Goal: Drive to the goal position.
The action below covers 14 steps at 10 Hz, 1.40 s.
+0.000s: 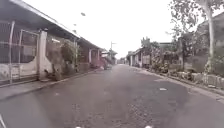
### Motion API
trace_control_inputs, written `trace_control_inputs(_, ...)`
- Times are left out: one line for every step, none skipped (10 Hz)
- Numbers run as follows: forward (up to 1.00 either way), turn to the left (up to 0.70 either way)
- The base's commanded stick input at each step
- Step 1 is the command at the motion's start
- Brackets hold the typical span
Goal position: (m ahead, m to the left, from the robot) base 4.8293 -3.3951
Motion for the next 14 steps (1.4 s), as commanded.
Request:
trace_control_inputs(0.70,0.00)
trace_control_inputs(0.70,0.00)
trace_control_inputs(0.70,0.00)
trace_control_inputs(0.70,0.00)
trace_control_inputs(0.70,0.00)
trace_control_inputs(0.70,0.00)
trace_control_inputs(0.85,0.00)
trace_control_inputs(0.85,0.00)
trace_control_inputs(0.85,0.00)
trace_control_inputs(0.85,0.00)
trace_control_inputs(0.85,0.00)
trace_control_inputs(0.85,0.00)
trace_control_inputs(0.94,0.00)
trace_control_inputs(1.00,0.00)
